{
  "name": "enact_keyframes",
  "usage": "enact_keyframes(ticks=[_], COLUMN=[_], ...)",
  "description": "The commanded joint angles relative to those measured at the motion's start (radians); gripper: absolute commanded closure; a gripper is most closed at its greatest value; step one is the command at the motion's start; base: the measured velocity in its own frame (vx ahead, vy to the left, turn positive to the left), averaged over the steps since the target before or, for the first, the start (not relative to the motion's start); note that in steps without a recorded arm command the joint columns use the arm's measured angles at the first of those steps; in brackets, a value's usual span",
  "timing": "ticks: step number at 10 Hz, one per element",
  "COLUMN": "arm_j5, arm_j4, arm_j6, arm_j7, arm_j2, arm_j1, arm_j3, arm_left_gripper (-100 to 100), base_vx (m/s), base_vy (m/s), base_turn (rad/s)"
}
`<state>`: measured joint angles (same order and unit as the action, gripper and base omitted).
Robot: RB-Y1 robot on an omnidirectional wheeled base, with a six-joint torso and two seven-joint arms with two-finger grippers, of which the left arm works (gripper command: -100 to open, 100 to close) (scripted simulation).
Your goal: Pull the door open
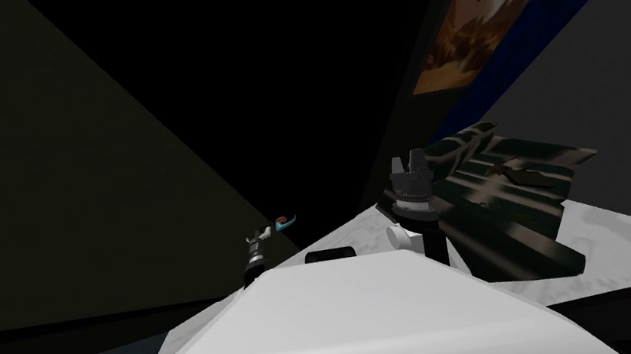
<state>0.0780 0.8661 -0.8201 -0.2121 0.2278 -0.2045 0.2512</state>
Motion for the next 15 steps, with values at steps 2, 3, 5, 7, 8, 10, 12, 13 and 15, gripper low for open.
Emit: enact_keyframes(ticks=[2, 3, 5, 7, 8, 10, 12, 13, 15], arm_j5=[0.000, 0.000, 0.000, 0.012, 0.012, 0.016, 0.011, 0.004, -0.012], arm_j4=[-0.001, -0.001, -0.001, -0.017, -0.017, -0.025, -0.026, -0.024, -0.017], arm_j6=[0.000, 0.000, 0.000, 0.001, 0.001, -0.008, -0.026, -0.038, -0.061], arm_j7=[0.000, 0.000, 0.000, -0.006, -0.006, -0.018, -0.037, -0.049, -0.070], arm_j2=[0.001, 0.001, 0.001, 0.027, 0.027, 0.049, 0.064, 0.068, 0.071], arm_j1=[-0.001, -0.001, -0.001, -0.040, -0.040, -0.070, -0.088, -0.093, -0.094], arm_j3=[0.001, 0.001, 0.001, 0.029, 0.029, 0.042, 0.032, 0.019, -0.013], arm_left_gripper=[100, 100, 100, 100, 100, 100, 100, 100, 100], base_vx=[-0.026, -0.013, -0.003, -0.157, -0.146, -0.150, -0.173, -0.178, -0.171], base_vy=[0.010, 0.006, 0.000, 0.028, 0.003, -0.038, -0.067, -0.034, 0.032], base_turn=[-0.013, -0.013, 0.000, 0.091, 0.031, 0.004, -0.065, -0.125, -0.178])
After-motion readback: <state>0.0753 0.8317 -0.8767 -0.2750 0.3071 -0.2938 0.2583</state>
